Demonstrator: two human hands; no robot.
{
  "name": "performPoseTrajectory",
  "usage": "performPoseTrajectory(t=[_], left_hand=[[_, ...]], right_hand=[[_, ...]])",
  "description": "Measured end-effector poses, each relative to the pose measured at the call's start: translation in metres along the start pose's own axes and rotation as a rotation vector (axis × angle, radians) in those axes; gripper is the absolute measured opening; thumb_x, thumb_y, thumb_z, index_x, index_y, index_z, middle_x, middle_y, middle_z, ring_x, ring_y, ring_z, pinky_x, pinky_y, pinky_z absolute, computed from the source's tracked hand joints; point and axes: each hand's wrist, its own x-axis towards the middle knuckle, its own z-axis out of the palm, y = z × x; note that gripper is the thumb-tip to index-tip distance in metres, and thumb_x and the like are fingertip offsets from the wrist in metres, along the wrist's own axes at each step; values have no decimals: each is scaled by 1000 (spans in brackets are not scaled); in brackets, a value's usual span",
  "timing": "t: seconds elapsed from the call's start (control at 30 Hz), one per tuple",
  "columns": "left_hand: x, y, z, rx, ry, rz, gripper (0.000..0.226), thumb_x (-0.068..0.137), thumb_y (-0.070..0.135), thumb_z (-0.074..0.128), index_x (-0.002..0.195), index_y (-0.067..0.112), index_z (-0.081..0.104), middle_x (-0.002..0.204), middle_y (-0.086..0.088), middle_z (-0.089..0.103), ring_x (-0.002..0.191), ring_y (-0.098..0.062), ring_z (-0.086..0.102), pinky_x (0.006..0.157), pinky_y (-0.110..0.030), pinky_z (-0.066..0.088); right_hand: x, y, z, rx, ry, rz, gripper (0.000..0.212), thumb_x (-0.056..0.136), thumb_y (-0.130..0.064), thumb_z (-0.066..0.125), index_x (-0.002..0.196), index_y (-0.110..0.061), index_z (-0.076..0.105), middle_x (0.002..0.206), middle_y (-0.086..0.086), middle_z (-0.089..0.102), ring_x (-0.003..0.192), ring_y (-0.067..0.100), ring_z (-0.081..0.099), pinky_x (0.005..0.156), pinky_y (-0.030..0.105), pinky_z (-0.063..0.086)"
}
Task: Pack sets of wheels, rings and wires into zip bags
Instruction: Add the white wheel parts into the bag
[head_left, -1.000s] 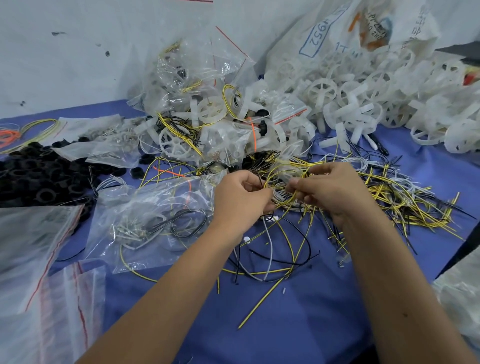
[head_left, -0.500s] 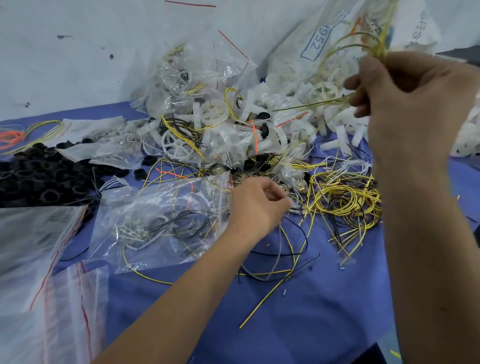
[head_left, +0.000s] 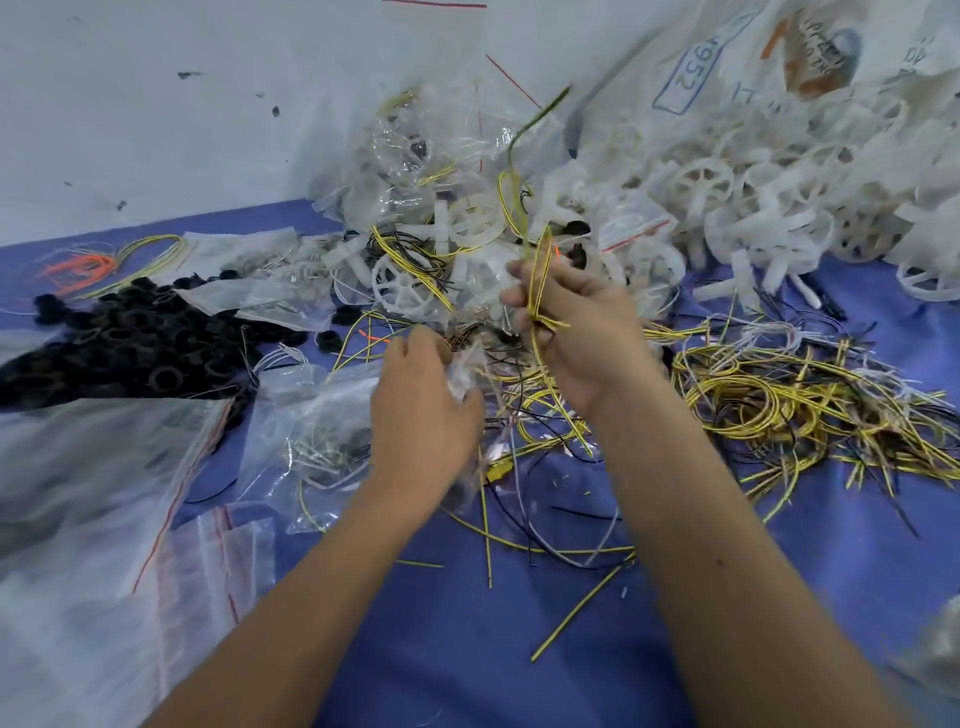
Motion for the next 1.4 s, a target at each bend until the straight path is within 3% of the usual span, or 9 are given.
performPoseTrajectory(t=[0.2,0.37,0.47,0.6,0.67,0.8,0.97,1.2,1.4], left_hand=[[8,-22,-5,-281,-162,-179,21,77,13,81,79,21,62,71,2,68,65,-17,64,65,-32,51],[12,-28,-9,-684,-118,-406,11,81,0,73,79,8,65,53,-1,60,35,-14,47,43,-20,36],[12,-26,-16,-789,-39,-411,13,76,4,72,73,15,65,51,2,55,39,-12,45,41,-20,37],[13,-21,-25,-875,47,-375,6,71,14,68,69,18,64,62,-1,56,55,-21,48,53,-42,51],[14,-21,-29,-875,58,-331,9,74,17,69,68,20,64,61,3,55,54,-17,46,51,-37,47],[17,-23,-33,-760,66,-188,17,83,12,75,72,15,63,66,-6,59,58,-13,50,58,-28,43],[13,-19,-27,-555,-98,-111,20,79,7,80,73,15,62,62,-3,60,54,-10,54,51,-22,46],[0,-7,-13,-463,-151,-84,18,77,8,78,74,13,61,69,-10,64,53,-9,49,52,-21,42],[-3,-11,-7,-505,-40,-187,17,80,16,75,73,16,59,62,-1,60,50,-11,50,48,-26,44]], right_hand=[[-1,33,5,-165,-256,54,20,97,-3,63,78,-2,66,69,13,69,44,10,46,42,17,37],[5,36,-22,-524,-352,-40,10,92,-4,72,86,3,75,63,7,70,45,9,52,46,18,43],[6,39,-29,-856,-370,-141,11,88,-8,77,78,-8,76,62,1,73,44,9,55,50,21,47],[9,38,-32,-1111,-276,-314,6,84,-13,83,82,-18,80,67,-6,74,53,-2,62,55,12,44],[9,36,-32,-1181,-237,-373,4,83,-15,83,85,-18,82,69,-4,73,63,7,66,59,19,49],[8,32,-31,-1219,-193,-458,6,84,-10,82,89,-12,82,68,-7,65,61,-4,56,57,3,38],[0,29,-20,-1149,-210,-584,4,81,-9,83,83,-12,80,61,-14,63,58,0,58,56,10,39],[-4,43,-6,-1068,41,-453,14,73,-11,86,72,-15,72,65,-5,68,63,10,64,63,26,51],[-9,38,0,-898,-215,-274,12,89,-12,74,81,-18,81,70,-6,74,67,2,68,65,20,52]])
